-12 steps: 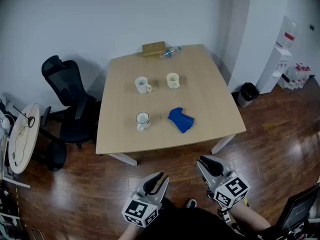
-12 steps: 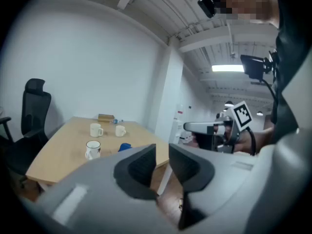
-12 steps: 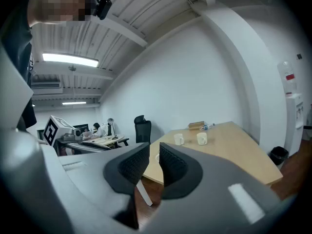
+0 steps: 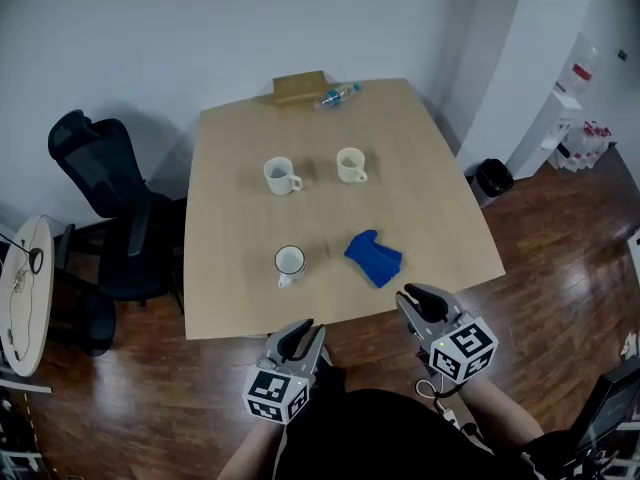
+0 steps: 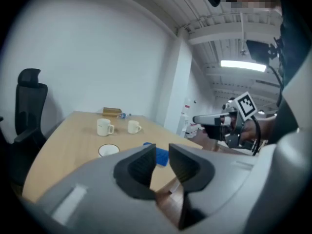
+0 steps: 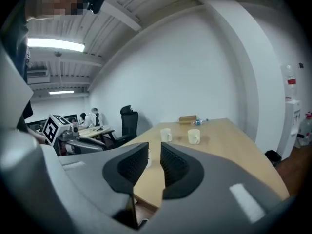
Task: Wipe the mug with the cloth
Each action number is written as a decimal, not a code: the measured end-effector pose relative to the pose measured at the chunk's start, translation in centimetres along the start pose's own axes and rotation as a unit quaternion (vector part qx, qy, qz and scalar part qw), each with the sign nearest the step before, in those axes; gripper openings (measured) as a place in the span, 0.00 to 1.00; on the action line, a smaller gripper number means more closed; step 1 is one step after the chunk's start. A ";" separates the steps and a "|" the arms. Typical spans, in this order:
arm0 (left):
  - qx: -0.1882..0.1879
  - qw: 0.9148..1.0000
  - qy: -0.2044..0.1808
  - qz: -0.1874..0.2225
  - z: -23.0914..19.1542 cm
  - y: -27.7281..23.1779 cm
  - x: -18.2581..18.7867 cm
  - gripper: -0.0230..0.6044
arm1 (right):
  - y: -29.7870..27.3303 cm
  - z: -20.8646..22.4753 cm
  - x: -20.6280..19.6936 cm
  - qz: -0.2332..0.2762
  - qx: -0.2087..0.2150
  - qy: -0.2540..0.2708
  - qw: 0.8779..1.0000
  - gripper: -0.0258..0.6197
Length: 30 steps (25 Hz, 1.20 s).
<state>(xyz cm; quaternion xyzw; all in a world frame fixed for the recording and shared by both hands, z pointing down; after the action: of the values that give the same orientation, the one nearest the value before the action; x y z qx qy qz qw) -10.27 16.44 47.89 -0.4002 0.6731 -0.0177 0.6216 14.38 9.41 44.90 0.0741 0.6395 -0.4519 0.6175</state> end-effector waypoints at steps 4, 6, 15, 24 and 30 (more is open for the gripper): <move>0.059 0.997 -0.014 -0.040 -7.7 -3.2 -0.1 0.23 | -8.9 3.4 -1.4 -0.106 -0.068 0.039 0.991 0.21; 0.082 0.995 -0.016 -0.063 -10.1 -4.6 -0.8 0.25 | -12.4 5.0 -2.7 -0.157 -0.095 0.060 0.981 0.24; 0.145 0.975 -0.004 -0.168 -14.9 -10.5 -3.9 0.32 | -21.6 8.5 -6.2 -0.311 -0.110 0.146 0.933 0.42; 0.164 0.964 -0.022 -0.207 -15.9 -12.6 -5.0 0.32 | -24.6 9.3 -7.7 -0.328 -0.053 0.138 0.933 0.36; 0.161 0.967 -0.029 -0.195 -16.0 -12.8 -5.0 0.15 | -24.6 10.6 -8.5 -0.317 -0.030 0.095 0.943 0.23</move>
<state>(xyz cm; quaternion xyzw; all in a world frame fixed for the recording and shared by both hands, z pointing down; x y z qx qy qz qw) -17.71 2.96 62.32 -0.4183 0.5521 -0.2349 0.6819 7.92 -8.07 66.02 -0.1080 0.6986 -0.5959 0.3812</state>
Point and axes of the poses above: the fingertips, and each gripper's own axes: y backward along the fingers, z to its right, x out of its top, the point moved 8 cm from there along y, backward along the fingers, and after that the axes turned 14 degrees about -z, right-handed, at the moved point
